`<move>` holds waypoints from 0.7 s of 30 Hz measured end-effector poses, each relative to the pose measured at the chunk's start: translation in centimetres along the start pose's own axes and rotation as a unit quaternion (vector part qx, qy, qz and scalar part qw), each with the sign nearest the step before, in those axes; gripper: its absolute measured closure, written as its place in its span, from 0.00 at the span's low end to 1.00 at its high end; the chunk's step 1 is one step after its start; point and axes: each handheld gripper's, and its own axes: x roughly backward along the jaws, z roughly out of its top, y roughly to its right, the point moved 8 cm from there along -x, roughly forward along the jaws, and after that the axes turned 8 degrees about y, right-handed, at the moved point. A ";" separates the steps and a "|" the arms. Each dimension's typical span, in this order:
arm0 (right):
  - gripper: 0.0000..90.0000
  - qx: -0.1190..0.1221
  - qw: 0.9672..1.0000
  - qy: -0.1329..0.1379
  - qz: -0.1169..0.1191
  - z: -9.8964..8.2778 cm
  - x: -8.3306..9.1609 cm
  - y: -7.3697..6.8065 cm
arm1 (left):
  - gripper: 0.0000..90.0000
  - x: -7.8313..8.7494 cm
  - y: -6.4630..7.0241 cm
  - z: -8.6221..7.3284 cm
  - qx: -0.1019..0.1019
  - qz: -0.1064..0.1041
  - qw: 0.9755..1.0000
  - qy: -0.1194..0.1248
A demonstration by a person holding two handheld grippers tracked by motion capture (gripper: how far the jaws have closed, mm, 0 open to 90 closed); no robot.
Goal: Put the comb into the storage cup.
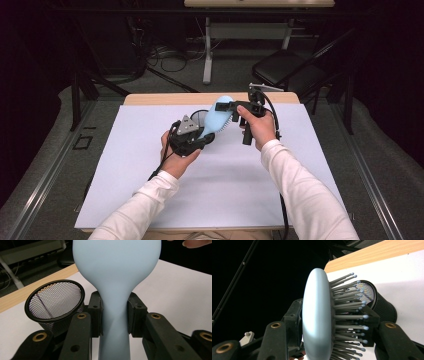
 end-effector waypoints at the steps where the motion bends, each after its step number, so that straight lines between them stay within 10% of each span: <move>1: 0.53 -0.001 1.000 0.001 0.001 0.0 0.0 0.0 | 0.77 0.0 0.0 0.0 0.001 0.000 1.000 0.000; 21: 0.55 -0.004 1.000 -0.002 0.000 -0.1 0.1 -0.1 | 0.77 -0.1 0.1 -0.1 0.002 0.000 1.000 0.000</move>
